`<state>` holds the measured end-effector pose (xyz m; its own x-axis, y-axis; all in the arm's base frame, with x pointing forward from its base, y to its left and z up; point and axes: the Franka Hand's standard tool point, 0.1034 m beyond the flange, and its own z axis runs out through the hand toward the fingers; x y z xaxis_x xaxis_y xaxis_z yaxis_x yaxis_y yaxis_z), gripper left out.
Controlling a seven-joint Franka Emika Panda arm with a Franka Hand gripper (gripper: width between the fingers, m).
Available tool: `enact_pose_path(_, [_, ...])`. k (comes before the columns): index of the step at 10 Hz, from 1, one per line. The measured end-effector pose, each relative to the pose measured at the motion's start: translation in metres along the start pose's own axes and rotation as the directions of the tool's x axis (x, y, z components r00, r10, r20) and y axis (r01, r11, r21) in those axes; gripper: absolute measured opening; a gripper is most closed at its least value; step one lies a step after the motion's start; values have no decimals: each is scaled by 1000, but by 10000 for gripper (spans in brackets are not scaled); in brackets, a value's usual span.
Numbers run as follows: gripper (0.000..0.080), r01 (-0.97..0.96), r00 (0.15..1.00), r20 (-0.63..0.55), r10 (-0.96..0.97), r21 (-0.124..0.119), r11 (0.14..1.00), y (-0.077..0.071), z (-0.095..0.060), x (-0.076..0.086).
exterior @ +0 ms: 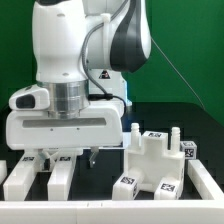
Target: Assemble chair
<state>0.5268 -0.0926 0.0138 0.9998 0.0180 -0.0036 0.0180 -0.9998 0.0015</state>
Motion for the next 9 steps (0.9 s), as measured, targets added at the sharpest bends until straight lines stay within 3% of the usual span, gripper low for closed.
enact_pose_path(1, [649,2,1000,-4,-2,-5,1000,0,3,0])
enact_pose_path(2, [563,1,1000,-4,-1,-4,1000,0,2,0])
enact_pose_path(3, [427,1,1000,-4,-1,-4,1000,0,3,0])
enact_pose_path(4, [427,1,1000,-3,-1,-4,1000,0,3,0])
enact_pose_path(5, [285,1,1000,-3,-1,-5,1000,0,3,0])
enact_pose_path(9, [285,1,1000,-3,-1,-5,1000,0,3,0])
